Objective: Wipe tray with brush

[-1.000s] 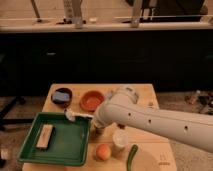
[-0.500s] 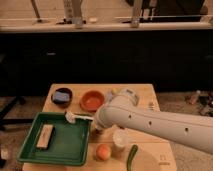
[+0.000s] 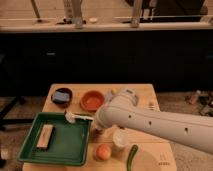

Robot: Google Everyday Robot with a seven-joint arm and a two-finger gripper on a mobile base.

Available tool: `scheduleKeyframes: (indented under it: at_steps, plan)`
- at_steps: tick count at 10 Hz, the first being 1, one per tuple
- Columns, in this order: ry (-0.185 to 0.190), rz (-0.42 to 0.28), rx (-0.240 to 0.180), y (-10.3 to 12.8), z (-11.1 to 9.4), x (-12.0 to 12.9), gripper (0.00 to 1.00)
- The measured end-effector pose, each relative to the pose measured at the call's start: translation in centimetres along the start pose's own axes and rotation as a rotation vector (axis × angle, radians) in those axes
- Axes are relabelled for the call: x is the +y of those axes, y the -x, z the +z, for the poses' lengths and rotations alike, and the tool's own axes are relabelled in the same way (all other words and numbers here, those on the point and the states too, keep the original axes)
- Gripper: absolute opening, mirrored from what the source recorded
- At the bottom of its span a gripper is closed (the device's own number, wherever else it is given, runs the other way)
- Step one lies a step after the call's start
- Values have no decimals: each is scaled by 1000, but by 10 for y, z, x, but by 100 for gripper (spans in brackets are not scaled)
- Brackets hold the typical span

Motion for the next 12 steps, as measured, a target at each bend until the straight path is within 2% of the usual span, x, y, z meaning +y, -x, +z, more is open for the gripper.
scheduleKeyframes:
  at_steps: [3, 7, 10, 12]
  plan:
    - [20, -3, 29, -13, 17, 10, 0]
    - [46, -4, 59, -27, 22, 24, 0]
    - [80, 1, 104, -42, 45, 34, 0]
    - [107, -1, 150, -50, 65, 41, 0]
